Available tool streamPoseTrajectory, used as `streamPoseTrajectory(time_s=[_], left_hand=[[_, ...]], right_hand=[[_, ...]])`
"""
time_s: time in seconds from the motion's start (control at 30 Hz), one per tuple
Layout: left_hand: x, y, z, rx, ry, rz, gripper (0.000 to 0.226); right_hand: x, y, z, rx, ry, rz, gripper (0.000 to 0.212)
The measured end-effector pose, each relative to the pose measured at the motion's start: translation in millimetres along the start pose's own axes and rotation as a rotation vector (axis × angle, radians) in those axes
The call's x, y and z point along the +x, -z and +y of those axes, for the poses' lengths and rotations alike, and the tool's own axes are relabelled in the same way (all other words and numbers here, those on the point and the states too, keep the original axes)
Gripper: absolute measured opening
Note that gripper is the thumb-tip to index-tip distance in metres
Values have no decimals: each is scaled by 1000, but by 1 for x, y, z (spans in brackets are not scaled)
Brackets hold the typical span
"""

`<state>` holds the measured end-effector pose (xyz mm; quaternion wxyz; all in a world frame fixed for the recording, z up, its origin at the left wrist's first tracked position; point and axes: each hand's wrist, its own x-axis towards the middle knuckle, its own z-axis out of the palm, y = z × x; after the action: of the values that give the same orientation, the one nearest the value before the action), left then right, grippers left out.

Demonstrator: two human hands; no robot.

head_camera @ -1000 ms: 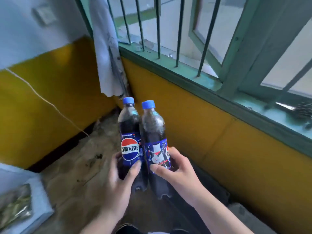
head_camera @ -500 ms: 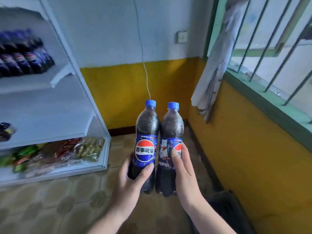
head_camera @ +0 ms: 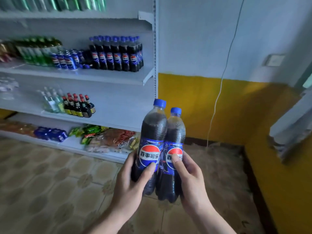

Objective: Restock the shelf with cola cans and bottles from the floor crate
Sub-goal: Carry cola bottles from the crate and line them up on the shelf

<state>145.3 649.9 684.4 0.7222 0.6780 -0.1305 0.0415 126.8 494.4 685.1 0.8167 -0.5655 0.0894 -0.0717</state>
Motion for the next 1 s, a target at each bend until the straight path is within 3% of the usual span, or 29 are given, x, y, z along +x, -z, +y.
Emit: streamPoseTrajectory(time_s=[0.3,0.57,0.83,1.0], left_hand=[[42,90,-1,28,-12,130,39],[91,125,-28,-25,48,267,35],[195,158,-67,59,132,403,47],[291,179,-73,94,133,466,35]], right_hand=[[52,-96,20,-33,27,-90,37],[115,-135,35,-73,5,-177,41],[239,-175,64,-42,-124,-260,41],[339,-209,64,-37,-185,-352,37]])
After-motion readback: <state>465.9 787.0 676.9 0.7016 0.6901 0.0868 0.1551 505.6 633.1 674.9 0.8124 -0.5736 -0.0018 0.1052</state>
